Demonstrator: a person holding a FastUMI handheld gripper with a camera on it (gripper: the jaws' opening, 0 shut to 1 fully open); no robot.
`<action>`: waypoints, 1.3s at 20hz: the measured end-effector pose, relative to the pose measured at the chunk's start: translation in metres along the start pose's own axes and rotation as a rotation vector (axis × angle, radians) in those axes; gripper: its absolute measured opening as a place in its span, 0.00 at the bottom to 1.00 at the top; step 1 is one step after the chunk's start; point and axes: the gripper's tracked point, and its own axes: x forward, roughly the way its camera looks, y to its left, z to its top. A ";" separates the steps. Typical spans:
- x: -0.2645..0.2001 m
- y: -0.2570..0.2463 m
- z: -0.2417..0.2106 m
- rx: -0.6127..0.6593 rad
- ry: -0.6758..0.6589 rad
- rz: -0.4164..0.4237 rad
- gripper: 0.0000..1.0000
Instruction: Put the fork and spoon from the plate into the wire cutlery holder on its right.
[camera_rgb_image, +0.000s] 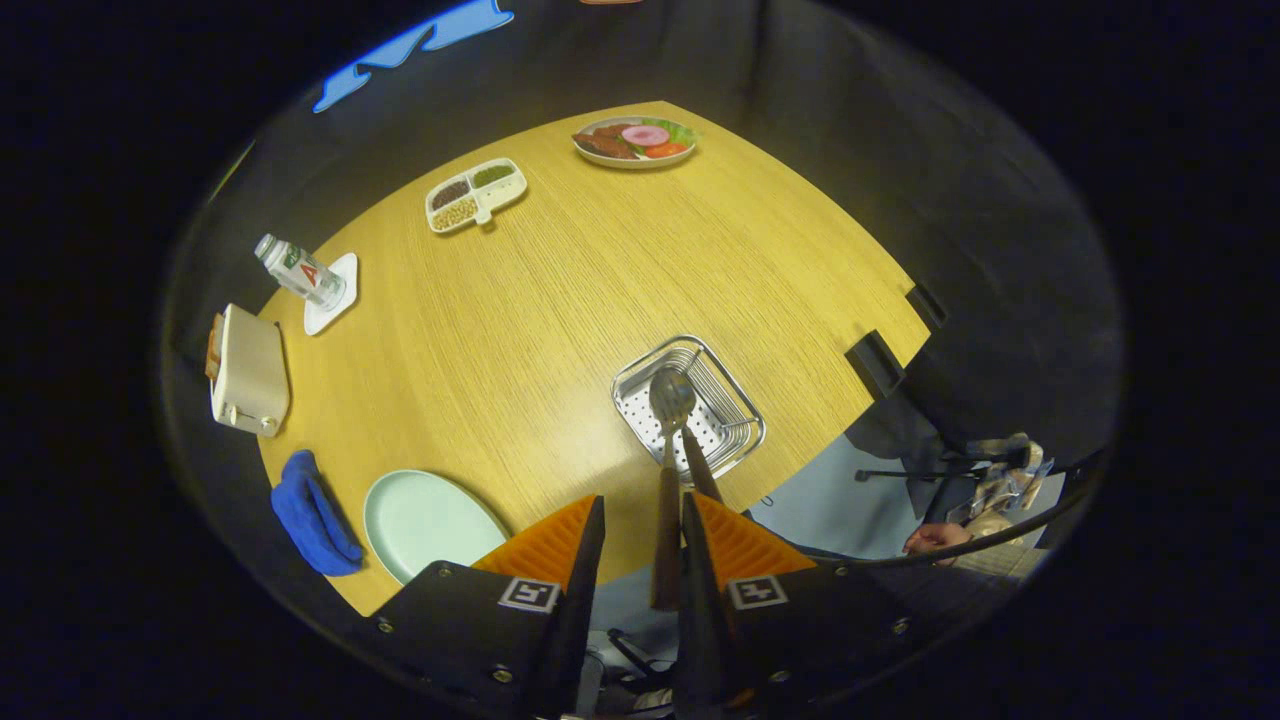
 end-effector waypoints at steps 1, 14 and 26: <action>-0.001 0.002 0.002 -0.010 -0.017 0.006 0.48; -0.071 0.062 0.068 -0.202 -0.580 0.196 0.61; -0.226 0.108 0.106 -0.288 -1.123 0.456 0.80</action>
